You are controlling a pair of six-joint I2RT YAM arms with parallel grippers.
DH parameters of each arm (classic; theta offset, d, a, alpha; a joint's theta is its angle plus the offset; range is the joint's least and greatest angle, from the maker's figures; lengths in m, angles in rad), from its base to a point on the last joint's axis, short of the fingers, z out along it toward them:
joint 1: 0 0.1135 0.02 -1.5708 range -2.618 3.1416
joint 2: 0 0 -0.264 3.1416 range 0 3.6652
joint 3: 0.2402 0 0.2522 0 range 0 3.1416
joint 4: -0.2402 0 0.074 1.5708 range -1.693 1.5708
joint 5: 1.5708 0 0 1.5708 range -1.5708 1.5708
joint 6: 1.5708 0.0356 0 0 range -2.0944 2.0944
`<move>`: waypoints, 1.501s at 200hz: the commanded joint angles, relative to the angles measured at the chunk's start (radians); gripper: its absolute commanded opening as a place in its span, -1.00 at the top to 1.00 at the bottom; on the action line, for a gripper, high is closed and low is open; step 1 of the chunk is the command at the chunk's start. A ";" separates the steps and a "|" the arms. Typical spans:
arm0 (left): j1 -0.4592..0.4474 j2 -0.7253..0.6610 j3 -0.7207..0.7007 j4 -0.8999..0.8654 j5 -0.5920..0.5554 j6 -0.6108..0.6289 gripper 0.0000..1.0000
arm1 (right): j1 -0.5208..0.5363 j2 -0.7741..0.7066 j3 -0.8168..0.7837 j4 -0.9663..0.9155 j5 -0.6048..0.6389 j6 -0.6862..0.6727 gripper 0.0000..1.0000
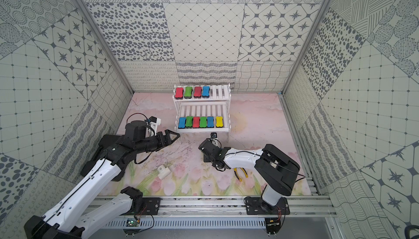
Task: Remove the whiteboard erasers from the shelf
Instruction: Place the whiteboard eraser at the center of the board.
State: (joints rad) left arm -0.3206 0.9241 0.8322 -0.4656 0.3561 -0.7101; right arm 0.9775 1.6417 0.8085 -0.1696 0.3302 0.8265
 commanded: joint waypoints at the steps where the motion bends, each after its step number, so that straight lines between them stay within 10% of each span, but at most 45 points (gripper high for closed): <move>1: -0.006 0.001 -0.005 0.011 0.011 0.020 -0.80 | 0.001 0.021 0.025 0.020 0.013 0.008 0.11; 195: -0.006 -0.003 0.011 -0.011 0.009 0.033 -0.83 | 0.006 -0.342 0.051 -0.194 -0.026 -0.103 -0.09; 300: -0.006 -0.009 0.059 -0.036 0.006 0.042 -0.83 | -0.201 -0.304 0.637 -0.427 -0.138 -0.405 -0.02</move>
State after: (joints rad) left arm -0.3206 0.9184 0.8677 -0.4805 0.3561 -0.7029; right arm 0.8127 1.2648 1.3140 -0.5468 0.2176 0.5194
